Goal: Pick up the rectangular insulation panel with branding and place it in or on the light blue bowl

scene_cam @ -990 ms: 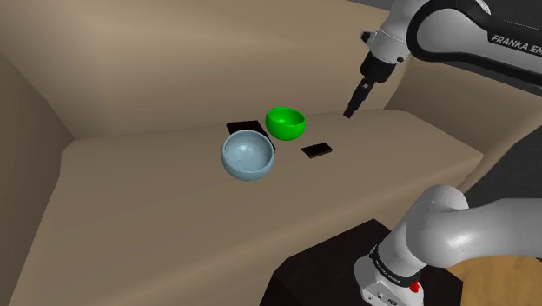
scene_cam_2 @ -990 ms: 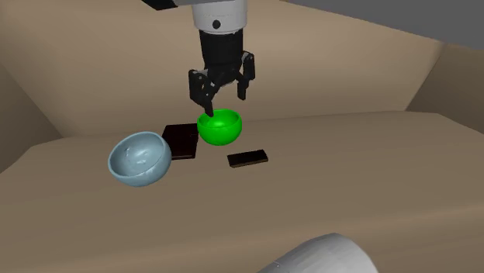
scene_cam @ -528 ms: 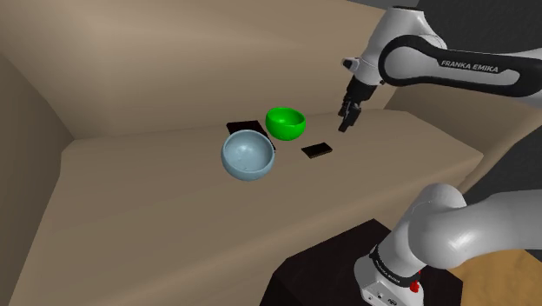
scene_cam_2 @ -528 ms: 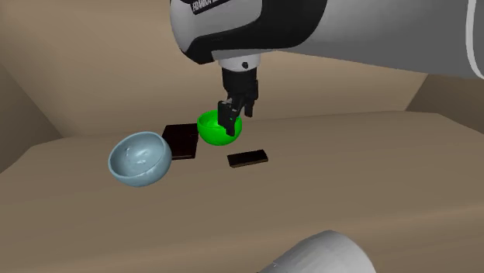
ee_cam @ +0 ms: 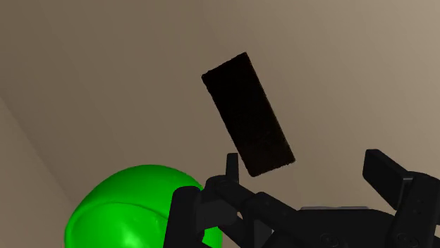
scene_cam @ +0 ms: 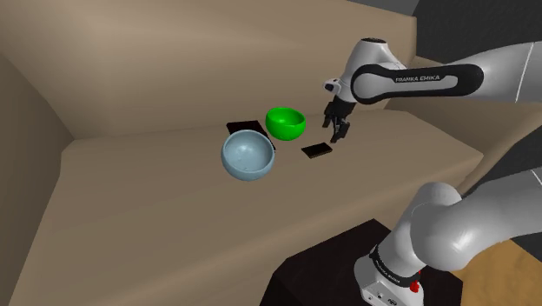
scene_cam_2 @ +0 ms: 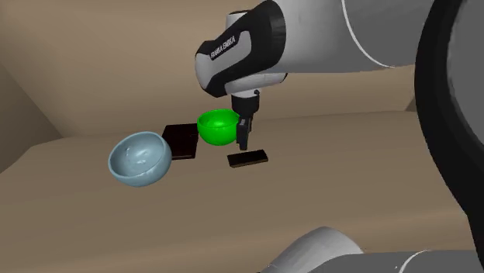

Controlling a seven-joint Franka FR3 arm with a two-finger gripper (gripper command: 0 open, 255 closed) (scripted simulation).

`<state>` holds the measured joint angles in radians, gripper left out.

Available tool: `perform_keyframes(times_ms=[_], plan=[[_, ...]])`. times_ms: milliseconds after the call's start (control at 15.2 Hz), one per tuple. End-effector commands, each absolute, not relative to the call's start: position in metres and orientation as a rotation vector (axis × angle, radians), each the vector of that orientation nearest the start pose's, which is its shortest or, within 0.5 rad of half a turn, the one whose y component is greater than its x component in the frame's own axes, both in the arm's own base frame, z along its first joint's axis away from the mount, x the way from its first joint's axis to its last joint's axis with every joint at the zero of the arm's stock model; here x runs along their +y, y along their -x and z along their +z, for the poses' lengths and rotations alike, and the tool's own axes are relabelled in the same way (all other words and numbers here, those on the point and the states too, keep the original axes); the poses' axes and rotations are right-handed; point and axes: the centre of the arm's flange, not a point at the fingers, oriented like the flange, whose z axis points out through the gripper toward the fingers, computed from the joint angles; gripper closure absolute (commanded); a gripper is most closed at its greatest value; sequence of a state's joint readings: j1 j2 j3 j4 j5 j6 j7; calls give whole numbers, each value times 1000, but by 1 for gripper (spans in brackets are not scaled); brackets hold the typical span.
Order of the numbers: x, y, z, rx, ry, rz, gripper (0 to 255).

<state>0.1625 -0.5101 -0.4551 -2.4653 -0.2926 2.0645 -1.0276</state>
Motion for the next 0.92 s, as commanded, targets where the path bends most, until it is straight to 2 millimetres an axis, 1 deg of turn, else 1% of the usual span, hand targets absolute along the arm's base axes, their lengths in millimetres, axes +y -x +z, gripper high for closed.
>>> perform_keyframes(times_ms=[0, 198, 264, 660, 726, 858], plan=[[-151, -400, 437, -1550, 2825, -30, 0], [-163, -420, 403, -1731, 2711, 9, 0], [-164, -422, 399, -1752, 2697, 13, 0], [-166, -423, 367, -1752, 2697, 13, 0], [-166, -424, 359, -1752, 2697, 13, 0], [-166, -424, 359, -1752, 2697, 13, 0]])
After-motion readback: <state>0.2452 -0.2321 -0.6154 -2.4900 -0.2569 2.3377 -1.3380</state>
